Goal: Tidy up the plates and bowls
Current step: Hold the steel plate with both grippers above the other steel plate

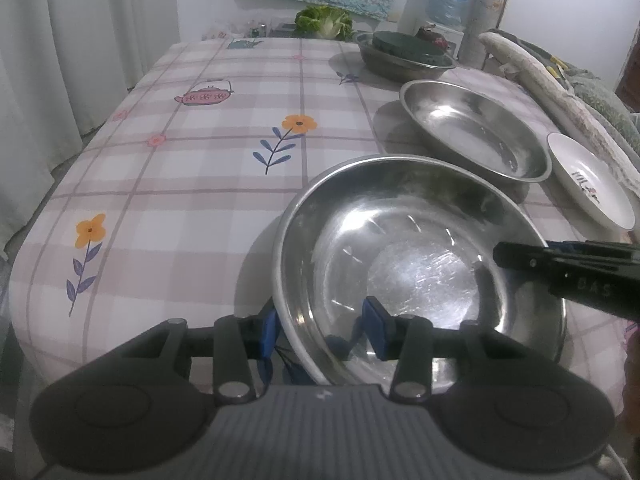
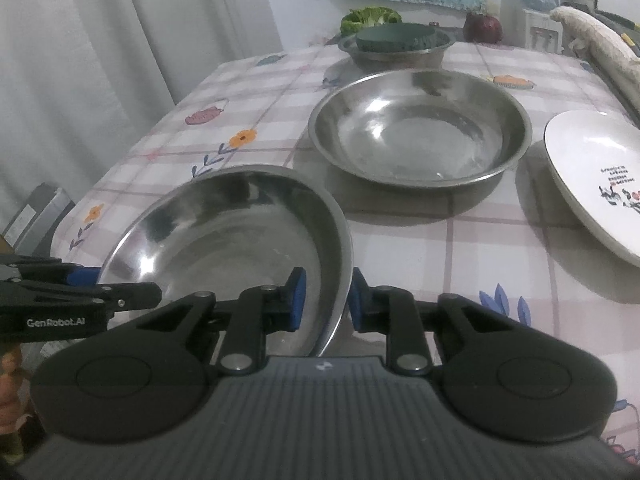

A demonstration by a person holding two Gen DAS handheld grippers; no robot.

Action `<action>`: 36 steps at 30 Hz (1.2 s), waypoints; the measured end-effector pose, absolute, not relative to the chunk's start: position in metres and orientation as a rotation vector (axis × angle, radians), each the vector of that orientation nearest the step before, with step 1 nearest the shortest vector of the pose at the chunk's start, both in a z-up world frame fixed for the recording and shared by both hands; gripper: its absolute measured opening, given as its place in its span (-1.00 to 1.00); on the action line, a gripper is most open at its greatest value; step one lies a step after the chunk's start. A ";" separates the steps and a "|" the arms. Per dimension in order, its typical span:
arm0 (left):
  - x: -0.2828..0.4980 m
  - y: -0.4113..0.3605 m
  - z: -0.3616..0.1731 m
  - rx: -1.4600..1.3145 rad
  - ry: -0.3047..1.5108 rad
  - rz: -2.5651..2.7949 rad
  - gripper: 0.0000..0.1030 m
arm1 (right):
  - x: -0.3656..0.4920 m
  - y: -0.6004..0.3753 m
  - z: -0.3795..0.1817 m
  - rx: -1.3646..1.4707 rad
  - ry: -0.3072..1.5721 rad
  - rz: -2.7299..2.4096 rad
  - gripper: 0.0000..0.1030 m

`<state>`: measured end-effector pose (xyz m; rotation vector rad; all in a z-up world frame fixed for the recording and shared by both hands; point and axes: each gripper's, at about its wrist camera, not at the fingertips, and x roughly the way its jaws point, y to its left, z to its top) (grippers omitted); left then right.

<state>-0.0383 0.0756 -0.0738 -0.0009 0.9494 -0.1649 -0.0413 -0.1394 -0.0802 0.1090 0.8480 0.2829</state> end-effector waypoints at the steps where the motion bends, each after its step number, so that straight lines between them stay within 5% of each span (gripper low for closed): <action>1: -0.037 0.075 -0.074 0.000 0.950 -0.164 -0.13 | -0.041 -0.139 -0.080 0.107 0.847 0.283 -0.59; 22: -0.028 0.067 -0.078 0.063 0.915 -0.136 -0.10 | -0.040 -0.134 -0.084 0.084 0.842 0.271 -0.60; 26: -0.025 0.067 -0.077 0.081 0.915 -0.112 -0.30 | -0.040 -0.133 -0.084 0.077 0.840 0.267 -0.61; 36: -0.024 0.066 -0.077 0.081 0.919 -0.114 -0.28 | -0.040 -0.133 -0.084 0.068 0.833 0.255 -0.63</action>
